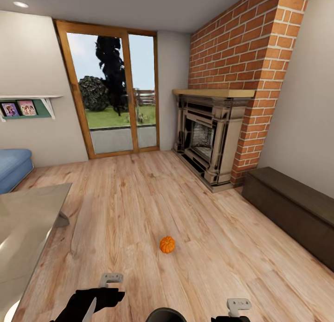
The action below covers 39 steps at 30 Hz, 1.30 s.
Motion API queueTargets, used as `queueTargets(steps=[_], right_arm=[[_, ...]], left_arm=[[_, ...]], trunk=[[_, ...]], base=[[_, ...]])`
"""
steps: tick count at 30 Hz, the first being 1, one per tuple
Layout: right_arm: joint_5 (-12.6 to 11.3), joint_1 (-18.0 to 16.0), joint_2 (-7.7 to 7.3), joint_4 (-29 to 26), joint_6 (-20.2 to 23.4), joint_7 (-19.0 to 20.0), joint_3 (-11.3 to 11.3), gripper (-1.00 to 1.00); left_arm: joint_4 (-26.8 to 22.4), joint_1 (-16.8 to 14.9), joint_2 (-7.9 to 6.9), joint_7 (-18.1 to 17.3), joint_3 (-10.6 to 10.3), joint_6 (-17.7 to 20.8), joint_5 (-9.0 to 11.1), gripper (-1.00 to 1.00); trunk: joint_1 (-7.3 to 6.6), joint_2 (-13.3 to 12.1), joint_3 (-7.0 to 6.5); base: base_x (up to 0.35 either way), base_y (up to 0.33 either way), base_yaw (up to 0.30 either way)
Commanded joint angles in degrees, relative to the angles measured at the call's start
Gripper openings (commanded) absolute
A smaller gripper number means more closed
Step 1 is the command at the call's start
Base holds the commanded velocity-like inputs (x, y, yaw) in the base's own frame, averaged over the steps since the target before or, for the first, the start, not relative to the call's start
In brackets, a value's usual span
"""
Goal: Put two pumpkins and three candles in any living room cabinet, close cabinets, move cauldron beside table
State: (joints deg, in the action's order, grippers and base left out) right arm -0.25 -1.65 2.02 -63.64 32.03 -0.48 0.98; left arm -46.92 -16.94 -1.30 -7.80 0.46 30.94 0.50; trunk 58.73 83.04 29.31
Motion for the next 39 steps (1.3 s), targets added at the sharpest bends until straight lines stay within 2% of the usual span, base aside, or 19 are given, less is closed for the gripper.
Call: queueTargets(steps=[1,5,18,22,25,32,39], right_arm=[[0.0,0.0,-0.02,-0.1,0.3,-0.1,0.2,1.0],[0.0,0.0,-0.03,-0.1,-0.4,-0.1,0.9,1.0],[0.0,0.0,-0.09,0.2,-1.0,0.0,1.2,1.0],[0.1,0.0,-0.09,2.3,-2.4,0.0,1.3,1.0],[0.2,0.0,-0.09,4.5,-5.3,0.0,2.3,1.0],[0.1,0.0,-0.07,7.5,-6.6,-0.5,6.5,1.0],[0.0,0.0,-0.01,9.0,-6.9,-0.5,7.3,1.0]], left_arm=[[-0.1,0.0,-0.01,-0.2,0.1,0.3,0.0,1.0],[0.0,0.0,0.01,-0.2,0.1,0.1,0.0,1.0],[0.1,0.0,0.07,-0.2,0.1,0.1,0.1,1.0],[0.1,0.0,0.09,-0.2,0.1,0.0,0.1,1.0],[0.1,0.0,0.54,-0.1,0.1,0.0,0.1,1.0],[0.1,0.0,1.33,-0.1,0.1,-0.3,0.0,1.0],[0.1,0.0,1.52,0.1,0.1,-1.1,0.1,1.0]], trunk=[[0.0,0.0,0.06],[0.0,0.0,0.06],[2.85,5.2,2.4],[3.73,6.9,3.11],[4.39,8.1,3.65],[5.93,10.9,4.91],[7.47,13.7,6.17]], base=[[0.004,0.002,0.0],[0.002,0.001,0.0],[0.0,0.0,0.0],[0.0,0.0,0.0],[0.0,0.0,0.0],[0.0,0.0,0.0],[0.0,0.0,0.0]])
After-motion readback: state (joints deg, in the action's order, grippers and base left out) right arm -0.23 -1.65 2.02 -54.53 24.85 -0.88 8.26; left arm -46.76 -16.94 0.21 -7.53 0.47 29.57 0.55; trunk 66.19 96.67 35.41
